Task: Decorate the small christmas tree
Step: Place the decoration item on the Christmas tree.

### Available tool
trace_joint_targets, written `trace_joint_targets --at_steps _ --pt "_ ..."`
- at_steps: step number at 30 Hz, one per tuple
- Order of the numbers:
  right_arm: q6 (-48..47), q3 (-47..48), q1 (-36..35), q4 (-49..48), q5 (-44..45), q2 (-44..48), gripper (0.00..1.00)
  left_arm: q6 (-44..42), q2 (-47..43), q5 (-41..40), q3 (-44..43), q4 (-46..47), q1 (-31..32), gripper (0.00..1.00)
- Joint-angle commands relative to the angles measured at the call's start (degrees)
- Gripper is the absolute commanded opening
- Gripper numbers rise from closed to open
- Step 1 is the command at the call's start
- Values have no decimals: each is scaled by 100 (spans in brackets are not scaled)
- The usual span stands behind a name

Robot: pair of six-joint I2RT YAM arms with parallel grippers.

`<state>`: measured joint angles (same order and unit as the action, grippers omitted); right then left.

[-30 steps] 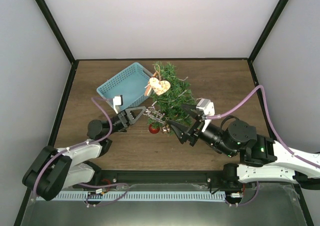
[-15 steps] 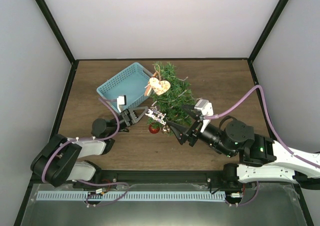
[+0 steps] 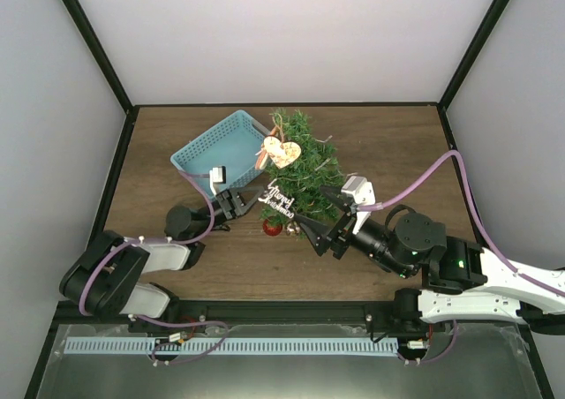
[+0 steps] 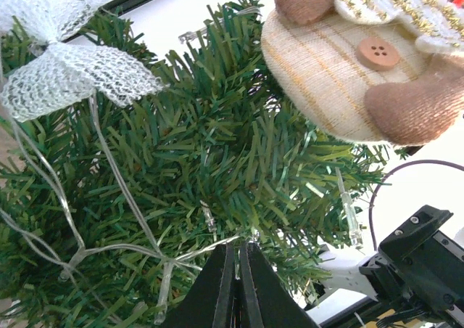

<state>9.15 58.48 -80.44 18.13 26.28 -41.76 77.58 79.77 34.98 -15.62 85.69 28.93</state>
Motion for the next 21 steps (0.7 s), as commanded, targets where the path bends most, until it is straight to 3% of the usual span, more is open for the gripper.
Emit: trace_joint_targets --at_steps 1,13,21 --pt "99 234 -31 59 138 24 86 -40 1 -1 -173 1574 34 4" --pt "100 234 -28 101 149 23 86 -189 157 59 -282 1574 60 5" --pt "113 227 -26 137 167 63 87 -208 194 75 -321 1571 77 16"
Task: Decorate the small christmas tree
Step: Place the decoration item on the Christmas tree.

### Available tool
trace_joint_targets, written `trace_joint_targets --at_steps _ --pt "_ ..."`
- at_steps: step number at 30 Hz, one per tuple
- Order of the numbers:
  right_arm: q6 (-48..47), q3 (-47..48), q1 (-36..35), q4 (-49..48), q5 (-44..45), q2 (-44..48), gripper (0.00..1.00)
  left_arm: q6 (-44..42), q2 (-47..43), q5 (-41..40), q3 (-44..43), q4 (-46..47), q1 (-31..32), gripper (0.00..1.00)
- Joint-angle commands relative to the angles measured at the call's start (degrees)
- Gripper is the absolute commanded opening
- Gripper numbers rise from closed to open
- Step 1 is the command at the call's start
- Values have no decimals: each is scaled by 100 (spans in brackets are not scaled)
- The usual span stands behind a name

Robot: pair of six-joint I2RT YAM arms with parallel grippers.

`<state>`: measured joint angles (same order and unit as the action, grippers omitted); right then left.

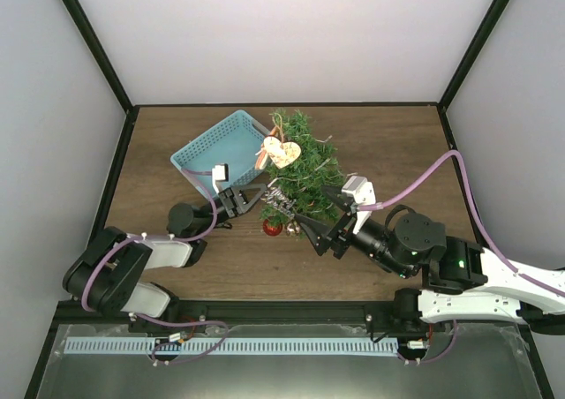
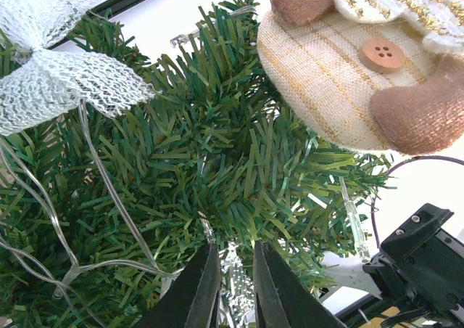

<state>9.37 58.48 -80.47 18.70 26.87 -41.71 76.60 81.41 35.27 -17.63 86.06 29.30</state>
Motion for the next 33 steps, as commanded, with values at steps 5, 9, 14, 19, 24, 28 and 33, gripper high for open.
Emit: trace_joint_targets --at_steps 5,9,14,19,24,28,33 --pt "92 225 -24 84 87 67 87 -142 31 36 -108 1489 41 27" --pt "90 232 -23 108 77 75 88 -163 58 41 -92 1484 41 29" --pt "75 226 -22 111 93 115 88 -251 47 92 -116 1469 40 13" --pt "73 232 -26 108 92 130 88 -350 33 150 -120 1495 41 6" --pt "51 234 -27 101 97 133 88 -528 12 225 -191 1536 50 4" --pt "48 239 -26 98 107 129 88 -637 15 201 -295 1543 50 4" --pt "57 234 -27 124 108 147 88 -794 -55 139 -372 1545 48 4"
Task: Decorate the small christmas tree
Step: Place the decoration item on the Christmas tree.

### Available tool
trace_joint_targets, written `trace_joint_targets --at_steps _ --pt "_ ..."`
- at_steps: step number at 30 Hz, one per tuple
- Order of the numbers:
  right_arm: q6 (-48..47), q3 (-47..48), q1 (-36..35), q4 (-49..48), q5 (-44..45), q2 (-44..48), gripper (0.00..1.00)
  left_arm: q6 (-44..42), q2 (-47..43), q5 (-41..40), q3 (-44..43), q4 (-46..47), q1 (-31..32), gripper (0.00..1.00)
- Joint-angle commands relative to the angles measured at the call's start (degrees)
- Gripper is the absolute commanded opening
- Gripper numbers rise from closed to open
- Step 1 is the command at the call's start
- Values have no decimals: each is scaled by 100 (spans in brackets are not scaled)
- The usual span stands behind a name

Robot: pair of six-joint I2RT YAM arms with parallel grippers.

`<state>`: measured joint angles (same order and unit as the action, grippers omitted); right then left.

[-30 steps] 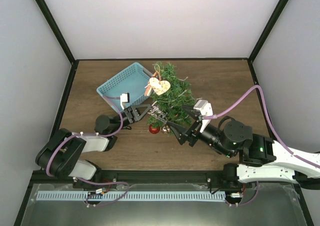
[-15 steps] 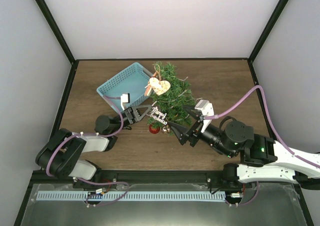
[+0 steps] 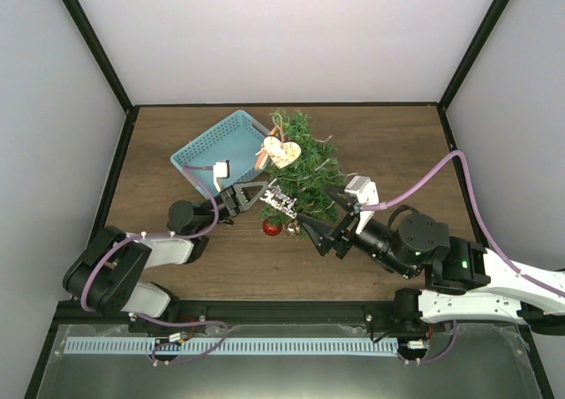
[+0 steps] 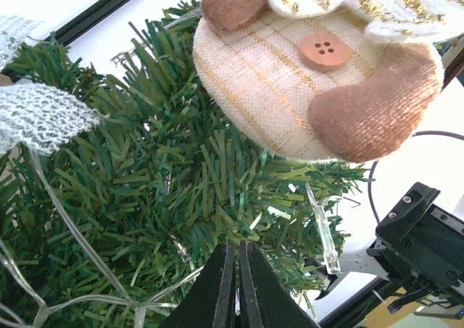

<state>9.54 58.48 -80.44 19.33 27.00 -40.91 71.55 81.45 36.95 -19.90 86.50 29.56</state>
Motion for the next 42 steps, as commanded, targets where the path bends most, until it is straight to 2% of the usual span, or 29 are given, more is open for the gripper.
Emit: trace_joint_targets --at_steps 1,21,31,36,42 --pt "34 235 -31 62 94 65 88 -320 -48 -47 -152 1501 23 4" --pt "30 217 -29 137 109 193 89 -686 184 -109 -304 1501 28 5" --pt "43 199 -25 157 103 270 91 -686 221 -127 -254 1501 28 25" --pt "65 191 -25 165 95 285 91 -694 235 -148 -242 1501 22 31" --pt "55 199 -26 154 71 283 92 -742 292 -169 -162 1501 23 46"
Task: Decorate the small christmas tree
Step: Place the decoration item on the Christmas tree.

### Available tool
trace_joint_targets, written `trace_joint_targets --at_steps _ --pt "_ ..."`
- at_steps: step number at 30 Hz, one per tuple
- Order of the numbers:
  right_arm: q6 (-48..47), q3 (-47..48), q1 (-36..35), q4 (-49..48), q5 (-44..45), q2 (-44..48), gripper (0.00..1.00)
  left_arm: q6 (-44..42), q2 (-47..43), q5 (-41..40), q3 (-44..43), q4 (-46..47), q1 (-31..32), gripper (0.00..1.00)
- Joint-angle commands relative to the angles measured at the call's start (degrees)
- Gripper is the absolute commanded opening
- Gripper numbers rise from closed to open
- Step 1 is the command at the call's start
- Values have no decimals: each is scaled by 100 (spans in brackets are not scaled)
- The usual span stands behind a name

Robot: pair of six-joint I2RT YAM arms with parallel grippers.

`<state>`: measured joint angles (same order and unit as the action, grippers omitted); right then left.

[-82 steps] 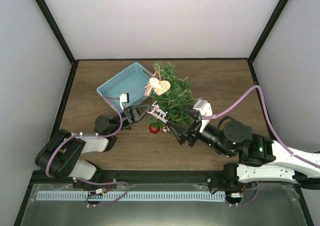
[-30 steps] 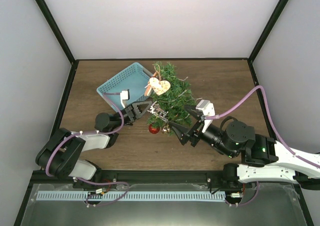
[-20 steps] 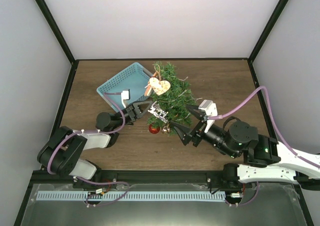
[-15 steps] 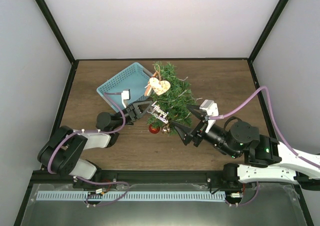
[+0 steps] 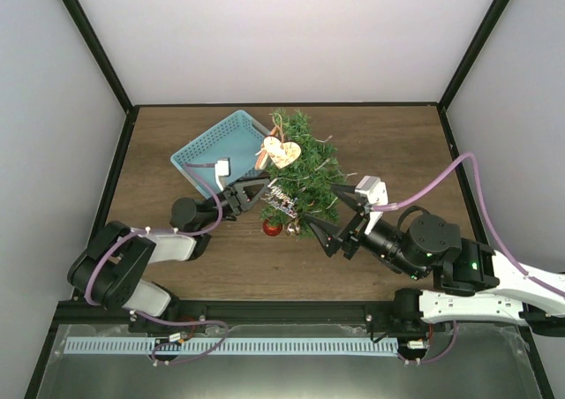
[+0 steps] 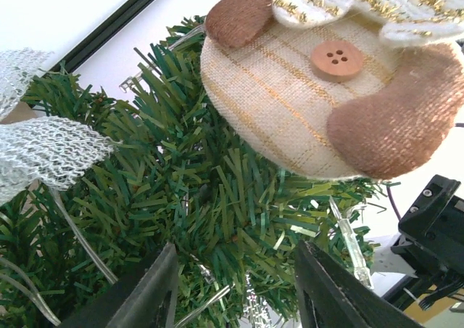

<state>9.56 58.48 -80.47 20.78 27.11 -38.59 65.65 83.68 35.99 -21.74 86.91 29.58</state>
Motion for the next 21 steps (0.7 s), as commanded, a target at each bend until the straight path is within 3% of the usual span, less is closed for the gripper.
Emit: trace_joint_targets --at_steps 1,5,12,16,17,19,21 --pt "42 195 -23 14 70 57 92 -170 62 -76 45 1460 21 48" --pt "10 166 -26 23 100 63 93 -207 -31 -109 152 1458 -15 60" --pt "-46 111 -24 136 265 204 98 -219 -439 -272 491 1339 -295 70" --pt "-51 103 -22 184 320 295 100 -201 -982 -403 678 891 -620 84" --pt "-51 121 -22 234 336 306 100 -211 -1187 -401 695 645 -742 86" --pt "13 188 -22 363 373 317 100 -339 -1830 -397 663 -237 -972 99" --pt "182 287 -22 566 505 310 100 -815 -2679 -407 438 -1863 -1146 100"
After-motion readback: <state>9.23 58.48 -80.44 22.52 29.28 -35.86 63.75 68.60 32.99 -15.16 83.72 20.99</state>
